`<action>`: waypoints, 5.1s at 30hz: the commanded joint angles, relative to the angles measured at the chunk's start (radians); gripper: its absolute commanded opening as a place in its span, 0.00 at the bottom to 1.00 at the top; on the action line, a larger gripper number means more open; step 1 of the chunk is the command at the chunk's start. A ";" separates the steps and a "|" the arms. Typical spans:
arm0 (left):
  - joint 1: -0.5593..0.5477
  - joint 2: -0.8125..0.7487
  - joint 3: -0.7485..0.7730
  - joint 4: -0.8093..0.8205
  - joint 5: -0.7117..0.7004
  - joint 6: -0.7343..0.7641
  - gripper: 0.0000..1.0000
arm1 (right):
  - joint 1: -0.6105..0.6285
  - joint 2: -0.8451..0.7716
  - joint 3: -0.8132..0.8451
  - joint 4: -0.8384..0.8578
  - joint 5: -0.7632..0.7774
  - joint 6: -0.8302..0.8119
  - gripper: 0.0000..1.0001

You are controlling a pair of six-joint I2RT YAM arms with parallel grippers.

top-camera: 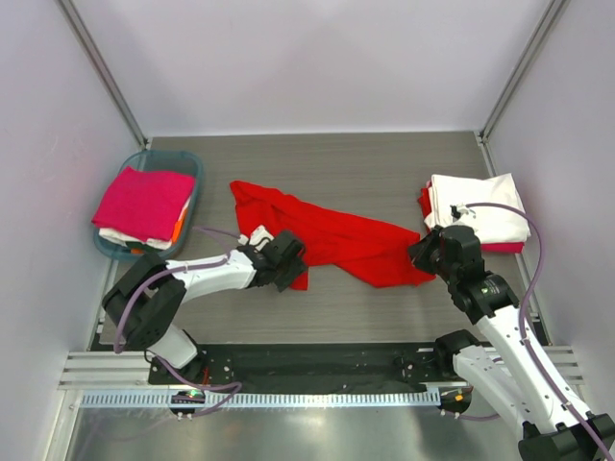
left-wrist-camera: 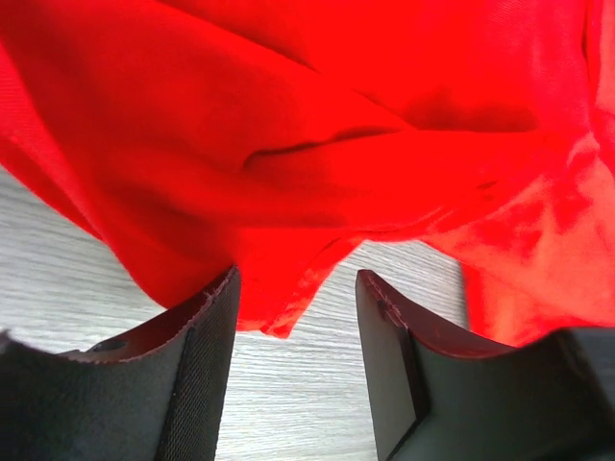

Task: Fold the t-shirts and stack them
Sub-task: Flatten the tshirt out

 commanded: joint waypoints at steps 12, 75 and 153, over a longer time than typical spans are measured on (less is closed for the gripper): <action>0.177 -0.137 -0.042 -0.267 -0.073 0.195 0.50 | -0.001 0.025 0.042 0.029 0.012 -0.007 0.03; 0.676 -0.510 -0.055 -0.417 0.238 0.621 0.00 | 0.297 0.202 0.022 0.207 -0.370 0.031 0.01; 0.995 -0.510 -0.032 -0.393 0.390 0.755 0.00 | 0.260 0.468 -0.027 0.221 -0.005 0.235 0.23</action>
